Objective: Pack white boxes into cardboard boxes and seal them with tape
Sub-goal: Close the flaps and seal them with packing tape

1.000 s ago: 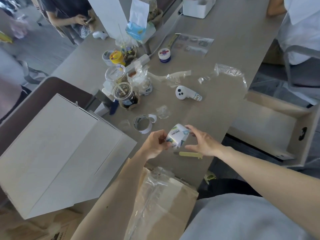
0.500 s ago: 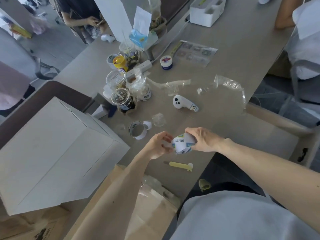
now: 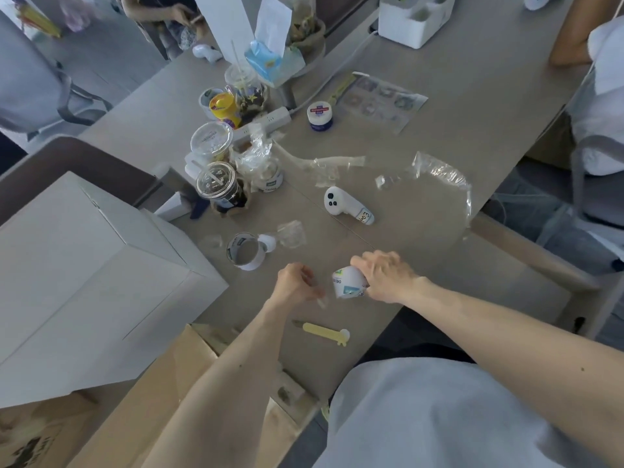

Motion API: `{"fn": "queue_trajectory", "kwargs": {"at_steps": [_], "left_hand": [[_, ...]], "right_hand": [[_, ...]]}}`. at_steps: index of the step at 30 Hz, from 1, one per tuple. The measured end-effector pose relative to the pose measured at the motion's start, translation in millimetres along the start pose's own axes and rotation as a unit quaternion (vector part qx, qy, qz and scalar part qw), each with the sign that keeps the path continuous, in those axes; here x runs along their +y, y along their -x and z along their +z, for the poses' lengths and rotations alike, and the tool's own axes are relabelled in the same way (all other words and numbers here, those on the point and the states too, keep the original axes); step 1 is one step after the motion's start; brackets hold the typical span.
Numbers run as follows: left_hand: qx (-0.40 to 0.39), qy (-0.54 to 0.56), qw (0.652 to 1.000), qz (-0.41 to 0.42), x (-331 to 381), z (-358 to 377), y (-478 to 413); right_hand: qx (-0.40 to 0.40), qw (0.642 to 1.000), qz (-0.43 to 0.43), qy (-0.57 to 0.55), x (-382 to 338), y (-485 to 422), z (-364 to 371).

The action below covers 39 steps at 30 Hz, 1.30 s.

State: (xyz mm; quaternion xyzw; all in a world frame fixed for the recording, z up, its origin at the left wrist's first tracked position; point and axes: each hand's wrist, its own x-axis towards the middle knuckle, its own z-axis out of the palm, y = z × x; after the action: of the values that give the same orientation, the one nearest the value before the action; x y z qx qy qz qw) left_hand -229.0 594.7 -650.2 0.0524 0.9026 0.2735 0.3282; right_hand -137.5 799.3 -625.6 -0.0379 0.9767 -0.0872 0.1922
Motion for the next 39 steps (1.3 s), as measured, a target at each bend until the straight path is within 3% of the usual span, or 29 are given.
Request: {"fn": "queue_trajectory", "kwargs": {"at_steps": [5,11,21,24,27,29,31,35,39], "left_hand": [[0.015,-0.024,0.999,-0.024,2.8,10.4,-5.9],[0.024,-0.139,0.988,-0.059,3.6,5.3,-1.5],[0.028,-0.194,0.980,0.008,-14.1,-12.8,3.6],[0.098,-0.158,0.979,0.082,-9.7,-24.8,20.5],[0.219,-0.104,0.954,0.174,-10.6,-47.0,50.0],[0.290,-0.050,0.934,0.204,-20.2,-67.2,74.3],[0.340,-0.018,0.918,0.205,-39.5,-85.4,99.1],[0.354,-0.031,0.923,0.147,-90.5,-94.0,150.8],[0.312,-0.076,0.942,0.094,-144.8,-83.0,199.1]], "right_hand": [[-0.003,1.000,-0.011,-0.011,-10.3,-6.4,4.9],[-0.014,0.999,0.002,-0.050,-9.0,-7.9,6.3],[-0.045,0.998,0.003,-0.038,-10.2,-7.9,-1.1],[-0.072,0.997,-0.001,-0.014,-15.4,-8.0,-4.1],[-0.119,0.993,0.003,-0.022,-22.5,-9.7,-14.7],[-0.144,0.988,0.004,-0.048,-31.6,-10.7,-30.5],[-0.120,0.987,0.004,-0.109,-50.7,-10.3,-50.0],[-0.030,0.967,-0.086,-0.236,-127.7,0.0,-72.7],[0.012,0.944,-0.236,-0.230,-228.4,15.8,-57.0]]}}
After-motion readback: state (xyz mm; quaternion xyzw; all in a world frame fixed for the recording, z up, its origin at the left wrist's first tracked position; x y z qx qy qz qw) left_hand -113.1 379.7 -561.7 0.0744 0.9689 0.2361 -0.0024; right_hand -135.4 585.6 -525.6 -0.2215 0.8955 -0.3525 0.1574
